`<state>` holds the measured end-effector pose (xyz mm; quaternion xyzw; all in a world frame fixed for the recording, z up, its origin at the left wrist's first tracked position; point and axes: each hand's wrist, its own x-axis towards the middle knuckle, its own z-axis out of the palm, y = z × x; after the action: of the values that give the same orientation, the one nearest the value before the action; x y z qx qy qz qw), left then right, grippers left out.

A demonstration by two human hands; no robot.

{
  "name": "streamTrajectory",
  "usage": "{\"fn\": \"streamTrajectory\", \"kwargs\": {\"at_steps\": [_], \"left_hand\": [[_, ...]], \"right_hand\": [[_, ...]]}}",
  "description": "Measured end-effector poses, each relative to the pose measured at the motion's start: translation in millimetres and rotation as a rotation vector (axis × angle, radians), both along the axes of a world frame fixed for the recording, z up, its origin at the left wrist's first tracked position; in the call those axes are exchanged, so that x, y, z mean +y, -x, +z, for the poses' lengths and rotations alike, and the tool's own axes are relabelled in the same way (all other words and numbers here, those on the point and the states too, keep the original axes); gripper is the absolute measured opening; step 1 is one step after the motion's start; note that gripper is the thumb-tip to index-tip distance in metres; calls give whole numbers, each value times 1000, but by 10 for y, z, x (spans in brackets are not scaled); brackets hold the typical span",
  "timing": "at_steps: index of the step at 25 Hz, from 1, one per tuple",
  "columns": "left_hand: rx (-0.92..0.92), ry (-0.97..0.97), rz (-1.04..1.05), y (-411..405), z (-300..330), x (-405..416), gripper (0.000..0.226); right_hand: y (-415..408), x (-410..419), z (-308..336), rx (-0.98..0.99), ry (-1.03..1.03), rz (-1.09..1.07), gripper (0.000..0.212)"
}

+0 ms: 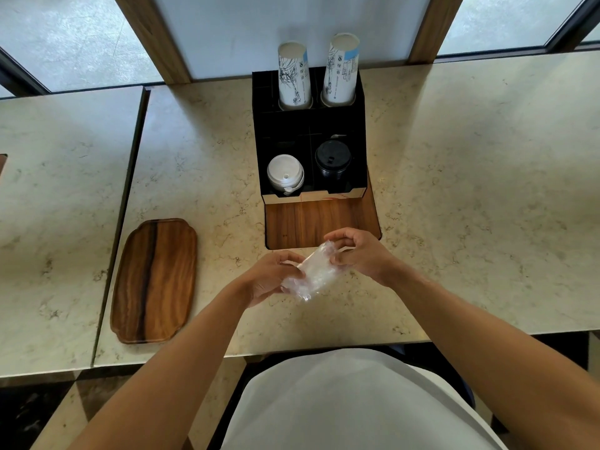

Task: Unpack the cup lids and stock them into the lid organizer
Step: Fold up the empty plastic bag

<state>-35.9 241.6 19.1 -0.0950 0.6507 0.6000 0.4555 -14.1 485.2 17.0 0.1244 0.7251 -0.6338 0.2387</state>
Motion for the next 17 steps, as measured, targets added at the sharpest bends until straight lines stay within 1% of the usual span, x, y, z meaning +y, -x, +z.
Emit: {"fn": "streamTrajectory", "kwargs": {"at_steps": [2, 5, 7, 9, 10, 12, 14, 17], "left_hand": [[-20, 12, -83, 25, 26, 34, 24], [76, 97, -124, 45, 36, 103, 11], [112, 115, -79, 42, 23, 143, 13], [82, 98, 49, 37, 7, 164, 8], [67, 96, 122, 38, -2, 171, 7], [66, 109, 223, 38, -11, 186, 12], [139, 138, 244, 28, -5, 201, 10], [285, 201, 206, 12, 18, 228, 4]], "right_hand": [[19, 3, 32, 12, -27, 69, 46], [39, -42, 61, 21, -22, 102, 48], [30, -74, 75, -4, 34, 26, 51], [-1, -76, 62, -87, 136, -52, 62], [-27, -68, 47, -122, 155, -33, 65], [-93, -79, 17, -160, 123, 77, 61], [-156, -141, -10, -201, 95, 123, 58], [-182, -263, -18, -243, 64, 114, 67]]}}
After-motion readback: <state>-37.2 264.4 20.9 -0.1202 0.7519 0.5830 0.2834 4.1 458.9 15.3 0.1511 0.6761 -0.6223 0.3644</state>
